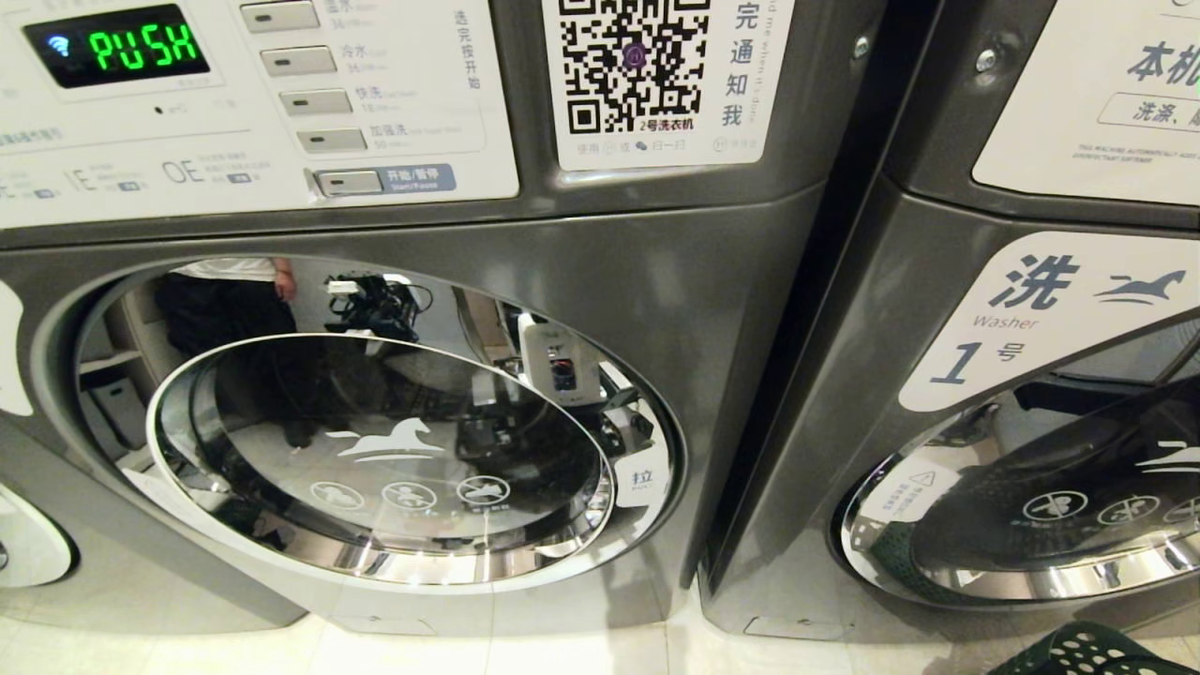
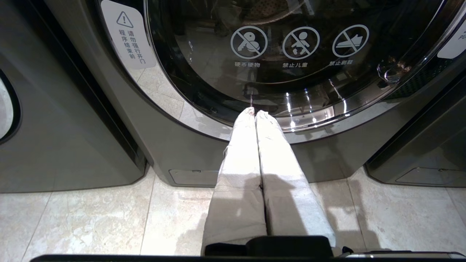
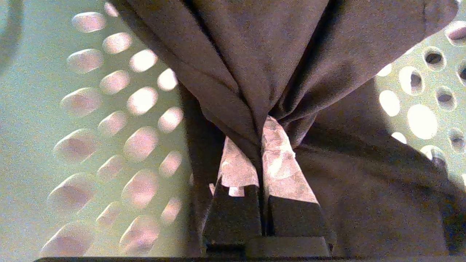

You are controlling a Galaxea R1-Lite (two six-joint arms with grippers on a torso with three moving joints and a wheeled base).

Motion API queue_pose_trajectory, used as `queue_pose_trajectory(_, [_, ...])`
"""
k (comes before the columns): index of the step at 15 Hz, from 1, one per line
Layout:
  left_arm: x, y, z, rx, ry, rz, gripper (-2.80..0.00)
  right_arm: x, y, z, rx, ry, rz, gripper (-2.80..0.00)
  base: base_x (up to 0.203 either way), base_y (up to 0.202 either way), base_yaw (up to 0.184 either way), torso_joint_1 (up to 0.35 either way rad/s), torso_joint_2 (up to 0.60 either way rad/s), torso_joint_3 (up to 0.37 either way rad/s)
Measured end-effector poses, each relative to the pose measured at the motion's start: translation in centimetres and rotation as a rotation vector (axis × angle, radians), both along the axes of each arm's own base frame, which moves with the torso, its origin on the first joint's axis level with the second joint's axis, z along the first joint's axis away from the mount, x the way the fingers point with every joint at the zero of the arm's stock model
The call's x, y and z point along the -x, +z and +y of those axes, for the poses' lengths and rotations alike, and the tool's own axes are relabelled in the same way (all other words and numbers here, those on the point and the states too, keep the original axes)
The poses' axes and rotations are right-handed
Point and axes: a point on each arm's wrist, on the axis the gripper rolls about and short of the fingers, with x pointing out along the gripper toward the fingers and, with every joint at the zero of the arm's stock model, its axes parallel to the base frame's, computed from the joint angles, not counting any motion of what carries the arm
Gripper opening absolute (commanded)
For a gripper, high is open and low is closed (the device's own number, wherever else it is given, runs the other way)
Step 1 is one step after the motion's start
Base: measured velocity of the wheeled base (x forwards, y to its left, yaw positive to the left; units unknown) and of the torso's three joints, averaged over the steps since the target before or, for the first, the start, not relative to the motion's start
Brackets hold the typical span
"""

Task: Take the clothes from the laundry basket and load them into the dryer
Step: Take the clothes out of the basket

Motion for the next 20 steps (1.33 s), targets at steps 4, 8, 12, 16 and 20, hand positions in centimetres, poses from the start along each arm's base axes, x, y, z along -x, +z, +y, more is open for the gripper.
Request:
queue_pose_trajectory(4, [0.0,0.0,0.0,0.000,0.000,0.000,-2.80,2.9,4.6,-1.6,0.013,0.047,-0.009,-2.80,0.000,0.000,0.000,0.000,0.00,0.000])
queue_pose_trajectory(8, [0.0,0.0,0.0,0.000,0.000,0.000,-2.80,5.4,10.4,-0.1,0.091,0.216,-0.036,-2.80,0.000,0.000,0.000,0.000,0.00,0.000])
queue_pose_trajectory(12, [0.0,0.0,0.0,0.000,0.000,0.000,-2.80,7.4,16.7,2.3,0.306,0.426,0.008,-2.80,0.000,0.000,0.000,0.000,0.00,0.000])
queue_pose_trajectory(16, [0.0,0.0,0.0,0.000,0.000,0.000,-2.80,10.0,21.6,3.2,0.497,0.451,0.086,-2.80,0.000,0.000,0.000,0.000,0.00,0.000])
queue_pose_trajectory(20, [0.0,0.0,0.0,0.000,0.000,0.000,-2.80,12.0,25.9,5.7,0.722,0.578,0.090,-2.80,0.000,0.000,0.000,0.000,0.00,0.000])
